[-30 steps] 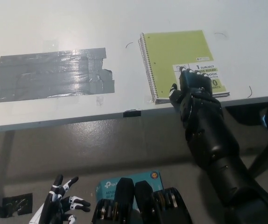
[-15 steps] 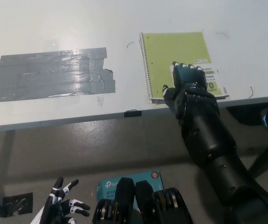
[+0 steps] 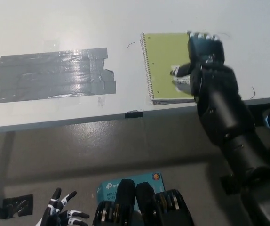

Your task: The robot uses its right hand to align two notebooks stacked together until they are fully overlapped

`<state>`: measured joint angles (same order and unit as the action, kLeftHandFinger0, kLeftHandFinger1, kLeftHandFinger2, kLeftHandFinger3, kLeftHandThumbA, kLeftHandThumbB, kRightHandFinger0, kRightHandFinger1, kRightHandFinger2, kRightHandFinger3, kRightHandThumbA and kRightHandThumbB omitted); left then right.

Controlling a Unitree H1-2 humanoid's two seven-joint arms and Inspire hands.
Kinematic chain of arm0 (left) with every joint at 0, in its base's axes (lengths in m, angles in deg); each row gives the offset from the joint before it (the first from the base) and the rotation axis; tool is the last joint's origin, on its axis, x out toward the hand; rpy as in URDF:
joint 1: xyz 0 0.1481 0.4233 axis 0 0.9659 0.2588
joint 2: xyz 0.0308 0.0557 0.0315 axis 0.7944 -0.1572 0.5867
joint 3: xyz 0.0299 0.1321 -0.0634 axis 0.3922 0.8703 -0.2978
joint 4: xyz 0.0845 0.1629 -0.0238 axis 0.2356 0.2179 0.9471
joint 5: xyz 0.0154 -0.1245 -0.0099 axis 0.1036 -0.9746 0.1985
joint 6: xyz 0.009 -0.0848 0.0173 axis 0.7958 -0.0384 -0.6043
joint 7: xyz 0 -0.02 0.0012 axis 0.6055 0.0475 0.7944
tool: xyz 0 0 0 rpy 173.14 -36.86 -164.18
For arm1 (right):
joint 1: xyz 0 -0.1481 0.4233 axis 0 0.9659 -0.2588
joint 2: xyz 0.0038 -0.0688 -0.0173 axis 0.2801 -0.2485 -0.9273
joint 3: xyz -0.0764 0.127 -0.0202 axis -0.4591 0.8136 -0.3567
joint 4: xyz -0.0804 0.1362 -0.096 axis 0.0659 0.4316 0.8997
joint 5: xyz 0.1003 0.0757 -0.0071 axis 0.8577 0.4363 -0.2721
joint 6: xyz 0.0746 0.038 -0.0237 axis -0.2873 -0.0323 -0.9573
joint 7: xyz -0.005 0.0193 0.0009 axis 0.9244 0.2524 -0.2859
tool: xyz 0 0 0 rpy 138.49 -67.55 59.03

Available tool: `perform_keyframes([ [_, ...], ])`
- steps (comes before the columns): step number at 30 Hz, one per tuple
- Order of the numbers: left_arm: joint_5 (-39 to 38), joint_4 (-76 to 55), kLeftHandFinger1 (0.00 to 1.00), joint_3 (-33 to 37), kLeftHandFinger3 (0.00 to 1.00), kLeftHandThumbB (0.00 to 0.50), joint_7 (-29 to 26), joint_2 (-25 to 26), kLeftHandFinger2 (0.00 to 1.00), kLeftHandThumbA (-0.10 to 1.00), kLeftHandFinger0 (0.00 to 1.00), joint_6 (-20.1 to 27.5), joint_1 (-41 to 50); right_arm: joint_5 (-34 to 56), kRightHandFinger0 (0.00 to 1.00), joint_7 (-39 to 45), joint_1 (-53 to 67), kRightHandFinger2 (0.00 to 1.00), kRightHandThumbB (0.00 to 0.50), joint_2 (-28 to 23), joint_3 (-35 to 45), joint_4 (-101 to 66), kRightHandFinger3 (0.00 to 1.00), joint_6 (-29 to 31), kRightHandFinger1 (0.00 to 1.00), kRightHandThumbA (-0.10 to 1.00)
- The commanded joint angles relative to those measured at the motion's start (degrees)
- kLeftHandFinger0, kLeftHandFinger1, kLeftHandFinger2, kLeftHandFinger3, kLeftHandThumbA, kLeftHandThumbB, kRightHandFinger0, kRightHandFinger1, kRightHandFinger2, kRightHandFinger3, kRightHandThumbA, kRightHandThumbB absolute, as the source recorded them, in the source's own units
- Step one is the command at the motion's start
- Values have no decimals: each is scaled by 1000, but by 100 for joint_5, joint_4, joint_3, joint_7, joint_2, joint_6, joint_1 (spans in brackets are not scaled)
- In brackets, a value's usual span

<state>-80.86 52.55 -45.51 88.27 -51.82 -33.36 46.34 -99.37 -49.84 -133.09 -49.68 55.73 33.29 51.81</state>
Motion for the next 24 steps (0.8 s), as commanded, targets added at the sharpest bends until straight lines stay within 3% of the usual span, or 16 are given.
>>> perform_keyframes([
  [1,29,-52,472,-38,1000,500,86,87,505,1000,393,234,102,121,1000,220,-811,1000,500,-170,-168,-315,1000,0,1000,1000],
  [2,12,-31,448,-65,1000,500,78,84,494,1000,308,241,107,150,1000,203,-978,1000,500,-273,-277,-289,1000,0,1000,1000],
  [3,-9,-9,448,-86,1000,500,85,85,494,1000,283,254,102,216,1000,165,-1062,1000,500,-325,-334,-254,1000,0,1000,1000],
  [9,-13,99,445,-142,1000,500,111,117,482,1000,320,332,151,456,1000,654,-1630,1000,500,-786,-368,-465,1000,0,1000,1000],
  [12,-66,130,408,-233,1000,500,104,135,463,1000,260,333,172,953,1000,952,-1659,1000,480,-1196,150,-1268,1000,0,1000,1000],
  [15,-82,128,432,-294,1000,500,150,179,471,1000,331,371,217,1178,1000,1211,-1373,1000,476,-1489,432,-1992,1000,0,1000,1000],
  [16,-60,99,462,-286,1000,500,161,184,480,1000,375,393,259,1267,1000,1445,-918,1000,473,-1785,624,-2749,1000,0,1000,1000],
  [18,-54,71,446,-298,1000,500,165,188,486,1000,363,390,297,1312,1000,1601,-576,1000,483,-1955,713,-3259,1000,0,1000,1000],
  [20,-55,28,391,-296,1000,500,175,180,477,1000,228,409,316,1527,1000,1693,52,1000,456,-2227,911,-4058,1000,0,1000,1000],
  [21,-42,20,378,-287,1000,500,173,172,465,1000,215,422,327,1643,1000,1725,327,1000,471,-2366,995,-4347,1000,1,1000,1000],
  [24,23,-52,410,-284,1000,500,139,193,507,1000,256,437,372,2151,1000,1986,1613,1000,471,-2836,1666,-5688,1000,0,1000,1000],
])
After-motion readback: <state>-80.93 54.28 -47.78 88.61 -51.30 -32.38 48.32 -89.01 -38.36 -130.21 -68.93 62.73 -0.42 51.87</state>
